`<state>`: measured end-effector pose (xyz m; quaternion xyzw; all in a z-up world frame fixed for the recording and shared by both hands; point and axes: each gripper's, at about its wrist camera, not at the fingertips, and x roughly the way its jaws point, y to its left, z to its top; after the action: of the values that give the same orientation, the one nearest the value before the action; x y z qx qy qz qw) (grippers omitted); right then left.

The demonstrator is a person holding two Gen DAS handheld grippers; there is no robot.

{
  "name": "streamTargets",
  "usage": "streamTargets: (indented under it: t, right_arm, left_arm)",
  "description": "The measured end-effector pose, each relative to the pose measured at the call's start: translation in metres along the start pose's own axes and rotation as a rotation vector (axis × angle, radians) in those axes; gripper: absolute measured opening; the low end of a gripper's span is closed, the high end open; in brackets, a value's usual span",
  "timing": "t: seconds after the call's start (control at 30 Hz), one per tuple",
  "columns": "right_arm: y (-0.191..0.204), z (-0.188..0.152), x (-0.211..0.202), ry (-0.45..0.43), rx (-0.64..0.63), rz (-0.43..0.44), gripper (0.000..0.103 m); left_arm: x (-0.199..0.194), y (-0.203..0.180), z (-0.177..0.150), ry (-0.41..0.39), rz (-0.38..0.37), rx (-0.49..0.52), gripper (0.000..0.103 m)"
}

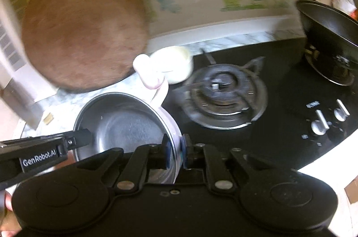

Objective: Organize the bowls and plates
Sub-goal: 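Lower the pink pot into the steel bowl with both grippers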

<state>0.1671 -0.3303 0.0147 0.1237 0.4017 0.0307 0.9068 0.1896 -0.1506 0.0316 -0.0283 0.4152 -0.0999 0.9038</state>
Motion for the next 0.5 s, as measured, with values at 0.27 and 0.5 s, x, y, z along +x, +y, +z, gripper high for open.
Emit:
streamTargets:
  t: [0.27,0.5]
  right_arm:
    - [0.079,-0.006,0.000,0.013,-0.102,0.097,0.012]
    - [0.152,-0.018,0.000,0.044,-0.198,0.197,0.012]
  left_arm:
    - [-0.046,0.080,-0.013,-0.035,0.058,-0.096,0.007]
    - [-0.087,0.144,-0.035,-0.048,0.148,-0.172,0.007]
